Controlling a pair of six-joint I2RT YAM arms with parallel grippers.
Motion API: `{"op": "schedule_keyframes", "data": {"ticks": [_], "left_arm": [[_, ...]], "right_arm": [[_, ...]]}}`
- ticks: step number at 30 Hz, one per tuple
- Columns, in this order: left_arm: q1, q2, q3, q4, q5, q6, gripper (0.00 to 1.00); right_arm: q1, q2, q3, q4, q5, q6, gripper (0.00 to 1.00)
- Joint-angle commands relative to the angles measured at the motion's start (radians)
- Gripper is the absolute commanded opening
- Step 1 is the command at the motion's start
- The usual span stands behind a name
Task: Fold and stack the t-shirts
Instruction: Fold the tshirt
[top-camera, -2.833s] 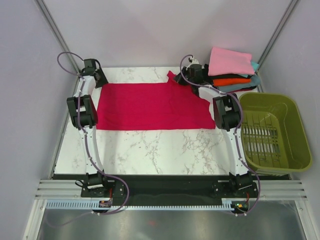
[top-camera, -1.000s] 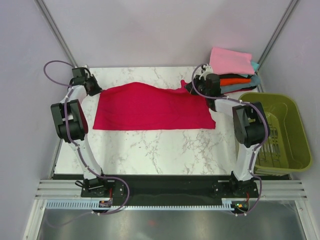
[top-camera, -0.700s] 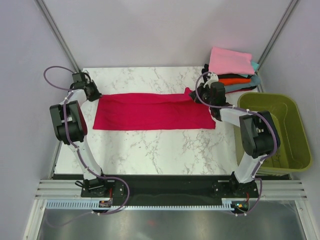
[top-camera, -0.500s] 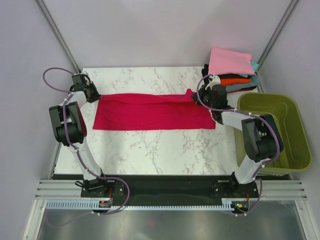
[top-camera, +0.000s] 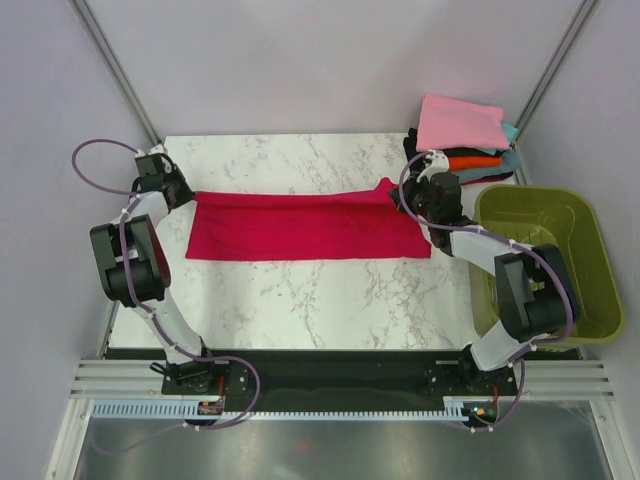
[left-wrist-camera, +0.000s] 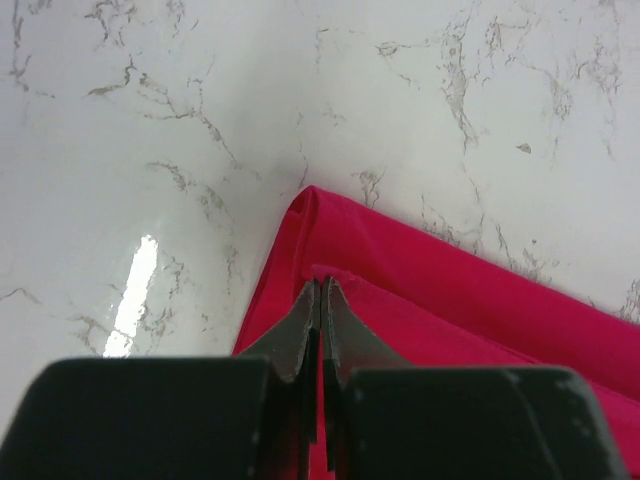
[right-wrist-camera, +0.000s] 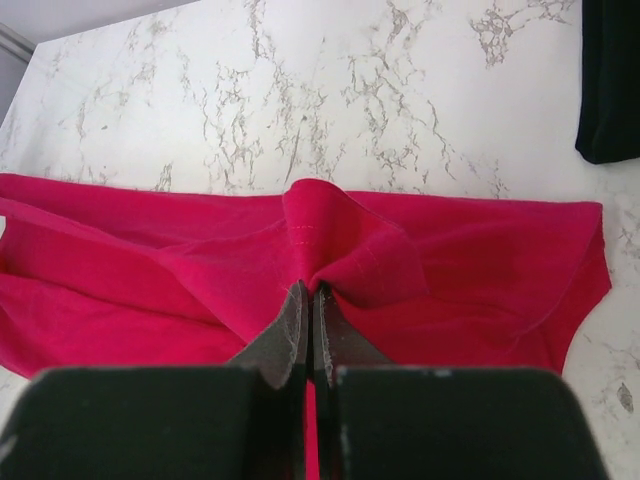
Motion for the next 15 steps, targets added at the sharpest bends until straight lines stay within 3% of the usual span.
{"op": "schedule_keyframes", "data": {"ticks": [1, 7, 9, 10, 11, 14, 15], "left_arm": [[0.01, -0.076, -0.062, 0.086, -0.01, 0.052, 0.02], [0.012, -0.092, -0.132, 0.1, -0.041, 0.046, 0.02], [0.012, -0.104, -0.157, 0.101, -0.072, 0.033, 0.07], [0.015, -0.107, -0.165, 0.1, -0.075, 0.032, 0.13], [0.013, -0.115, -0.175, 0.104, -0.076, 0.032, 0.19], [0.018, -0.155, -0.223, 0.135, -0.125, 0.021, 0.54], [0.021, -0.168, -0.252, 0.152, -0.151, 0.009, 0.56]], "right_arm": [[-0.003, -0.047, -0.026, -0.001, 0.024, -0.024, 0.0], [-0.002, -0.051, -0.085, -0.003, 0.023, 0.01, 0.0], [-0.002, -0.059, -0.119, -0.006, 0.041, 0.034, 0.01], [-0.003, -0.062, -0.139, 0.003, 0.047, 0.047, 0.06], [-0.003, -0.067, -0.176, 0.009, 0.053, 0.068, 0.23], [-0.002, -0.096, -0.254, 0.045, 0.059, 0.088, 0.53], [-0.002, -0.11, -0.272, 0.06, 0.061, 0.09, 0.55]]}}
